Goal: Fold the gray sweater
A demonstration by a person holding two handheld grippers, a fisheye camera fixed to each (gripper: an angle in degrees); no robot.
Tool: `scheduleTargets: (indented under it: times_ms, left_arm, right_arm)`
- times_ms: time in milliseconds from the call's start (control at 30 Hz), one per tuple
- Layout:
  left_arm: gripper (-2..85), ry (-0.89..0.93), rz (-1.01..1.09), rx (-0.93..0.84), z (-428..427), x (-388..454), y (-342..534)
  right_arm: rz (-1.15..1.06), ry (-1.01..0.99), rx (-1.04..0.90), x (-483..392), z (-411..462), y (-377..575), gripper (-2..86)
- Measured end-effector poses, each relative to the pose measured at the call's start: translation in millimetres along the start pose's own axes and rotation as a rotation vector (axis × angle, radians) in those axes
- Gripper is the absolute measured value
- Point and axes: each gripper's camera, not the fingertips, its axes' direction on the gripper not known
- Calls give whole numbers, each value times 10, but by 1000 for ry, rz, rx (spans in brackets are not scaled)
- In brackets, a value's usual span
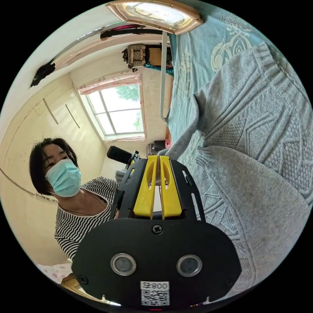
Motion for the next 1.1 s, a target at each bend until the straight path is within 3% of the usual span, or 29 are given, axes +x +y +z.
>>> scheduleTargets:
  times_ms: [267, 567, 900, 1100]
  left_arm:
    - [26, 162, 33, -21, 1050, 123, -263]
    - [28, 226, -4, -116, 2039, 45, -316]
    - [33, 178, -54, -222, 2924, -223, -324]
    - [62, 133, -57, -387, 3452, -372, -248]
  right_arm:
    - [31, 88, 62, -4, -669, 695, 9]
    - [154, 154, 101, 344, -1014, 1371, 9]
    - [199, 379, 44, 335, -1017, 1526, 9]
    - [215, 492, 1, 274, -832, 1680, 7]
